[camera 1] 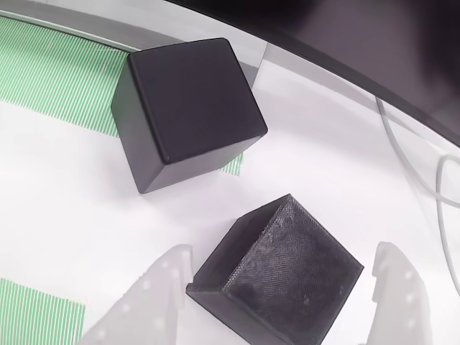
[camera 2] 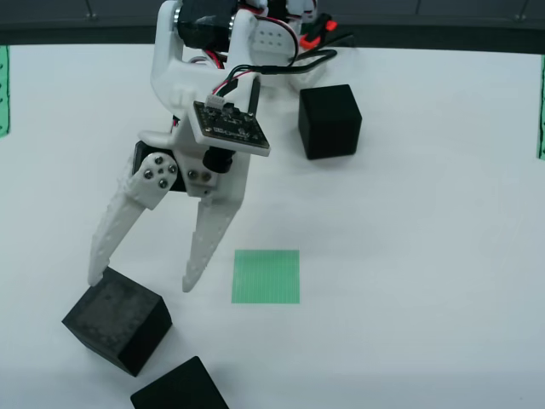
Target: Stack 3 Blocks on the chosen place.
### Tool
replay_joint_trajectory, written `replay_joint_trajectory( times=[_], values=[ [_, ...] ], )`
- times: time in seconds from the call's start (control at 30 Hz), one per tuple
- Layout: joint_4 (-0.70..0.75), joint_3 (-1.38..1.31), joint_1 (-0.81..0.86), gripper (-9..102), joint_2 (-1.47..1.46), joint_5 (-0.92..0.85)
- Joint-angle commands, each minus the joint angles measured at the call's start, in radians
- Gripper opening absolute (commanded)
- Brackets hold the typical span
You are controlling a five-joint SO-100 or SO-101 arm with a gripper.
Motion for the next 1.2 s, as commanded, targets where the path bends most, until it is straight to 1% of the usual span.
replay_joint_trajectory(
  times=[0.0,0.07,0.17,0.23,0.3,0.33,0.63,0.87,1.17],
  values=[
    [0.032,-0.124,-0.026,34,-0.04,0.011],
    [0.104,-0.189,-0.038,39,-0.069,0.02],
    [0.199,-0.272,-0.06,43,-0.101,0.031],
    [0.236,-0.301,-0.069,47,-0.124,0.049],
    [0.265,-0.327,-0.077,54,-0.144,0.064],
    [0.272,-0.341,-0.077,56,-0.155,0.064],
    [0.324,-0.514,-0.028,56,-0.296,0.064],
    [0.347,-0.65,-0.031,56,-0.413,0.063],
    [0.362,-0.689,-0.078,56,-0.466,0.06]
  ],
)
